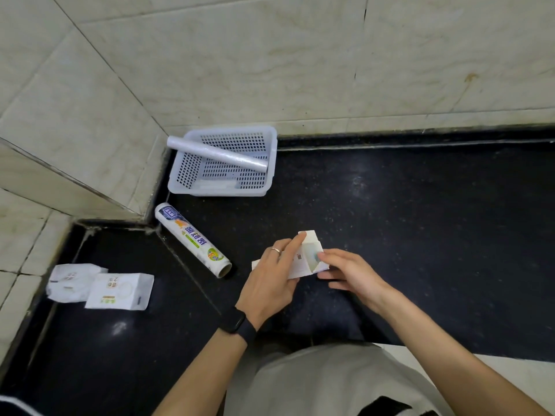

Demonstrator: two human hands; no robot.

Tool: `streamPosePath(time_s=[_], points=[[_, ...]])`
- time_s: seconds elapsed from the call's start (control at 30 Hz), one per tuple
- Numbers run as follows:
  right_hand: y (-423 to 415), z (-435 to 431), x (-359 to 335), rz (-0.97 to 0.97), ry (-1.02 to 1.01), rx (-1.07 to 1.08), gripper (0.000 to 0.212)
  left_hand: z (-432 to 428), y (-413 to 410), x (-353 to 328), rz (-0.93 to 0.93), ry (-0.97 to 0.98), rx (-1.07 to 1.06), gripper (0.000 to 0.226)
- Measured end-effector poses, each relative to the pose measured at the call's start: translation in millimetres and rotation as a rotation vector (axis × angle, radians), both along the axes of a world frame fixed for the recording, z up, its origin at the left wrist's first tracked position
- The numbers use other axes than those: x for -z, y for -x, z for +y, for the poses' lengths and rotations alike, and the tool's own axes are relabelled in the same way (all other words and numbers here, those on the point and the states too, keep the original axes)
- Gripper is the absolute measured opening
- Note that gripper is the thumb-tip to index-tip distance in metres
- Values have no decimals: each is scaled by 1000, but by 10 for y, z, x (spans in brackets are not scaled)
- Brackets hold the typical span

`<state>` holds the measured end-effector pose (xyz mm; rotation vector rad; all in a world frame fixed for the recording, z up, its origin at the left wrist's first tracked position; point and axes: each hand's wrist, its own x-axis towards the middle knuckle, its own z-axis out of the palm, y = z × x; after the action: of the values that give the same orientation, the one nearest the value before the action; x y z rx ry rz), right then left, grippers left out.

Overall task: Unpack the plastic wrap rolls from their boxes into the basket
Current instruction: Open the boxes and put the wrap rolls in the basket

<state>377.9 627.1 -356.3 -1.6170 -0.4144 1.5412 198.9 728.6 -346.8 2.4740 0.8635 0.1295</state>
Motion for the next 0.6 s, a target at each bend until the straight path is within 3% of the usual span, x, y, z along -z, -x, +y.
streamPosePath(time_s=[0.17, 0.4, 0.6], points=[[-30, -47, 21, 189, -115, 30, 39, 53, -58, -1, -93, 204, -184, 87], [44, -89, 37, -21, -245, 124, 37, 110, -85, -84, -198, 476, -277, 92], [71, -136, 61, -152, -260, 113, 33, 114, -82, -133, -145, 351, -297, 82]])
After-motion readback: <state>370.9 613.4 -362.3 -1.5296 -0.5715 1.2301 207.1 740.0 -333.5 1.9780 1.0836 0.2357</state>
